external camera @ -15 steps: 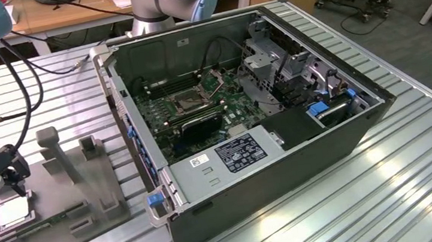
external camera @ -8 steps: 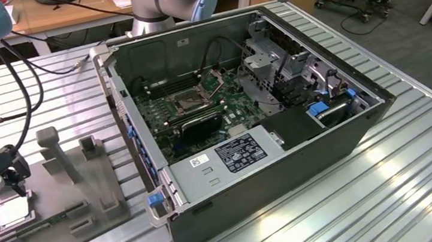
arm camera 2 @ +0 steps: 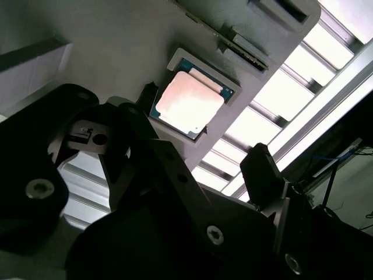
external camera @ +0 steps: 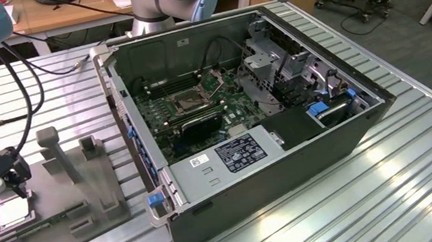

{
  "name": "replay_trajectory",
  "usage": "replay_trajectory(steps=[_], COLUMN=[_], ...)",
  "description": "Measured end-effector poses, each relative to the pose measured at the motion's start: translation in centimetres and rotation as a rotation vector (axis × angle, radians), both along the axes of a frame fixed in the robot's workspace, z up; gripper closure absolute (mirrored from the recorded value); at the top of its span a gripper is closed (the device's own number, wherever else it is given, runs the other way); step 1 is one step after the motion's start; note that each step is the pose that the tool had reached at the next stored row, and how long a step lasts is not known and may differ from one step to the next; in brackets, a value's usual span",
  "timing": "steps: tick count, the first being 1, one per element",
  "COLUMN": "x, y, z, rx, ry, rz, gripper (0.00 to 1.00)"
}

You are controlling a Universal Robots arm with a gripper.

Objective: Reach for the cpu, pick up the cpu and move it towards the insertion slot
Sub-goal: 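Pick up the cpu and move it towards the insertion slot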

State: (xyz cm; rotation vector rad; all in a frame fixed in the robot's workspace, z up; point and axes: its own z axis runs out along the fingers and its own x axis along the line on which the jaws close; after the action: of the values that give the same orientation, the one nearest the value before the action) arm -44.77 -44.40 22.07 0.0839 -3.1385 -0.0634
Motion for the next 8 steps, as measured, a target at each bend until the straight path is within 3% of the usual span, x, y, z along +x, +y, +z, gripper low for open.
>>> replay_trajectory(steps=[3, 8], x=[0.0, 0.08], y=[-0.15, -0.19], z=[-0.21, -1.09], rx=[-0.0001, 0.0], ry=[0.0001, 0.0], rz=[0.0, 0.0], gripper=[0.16, 0.16])
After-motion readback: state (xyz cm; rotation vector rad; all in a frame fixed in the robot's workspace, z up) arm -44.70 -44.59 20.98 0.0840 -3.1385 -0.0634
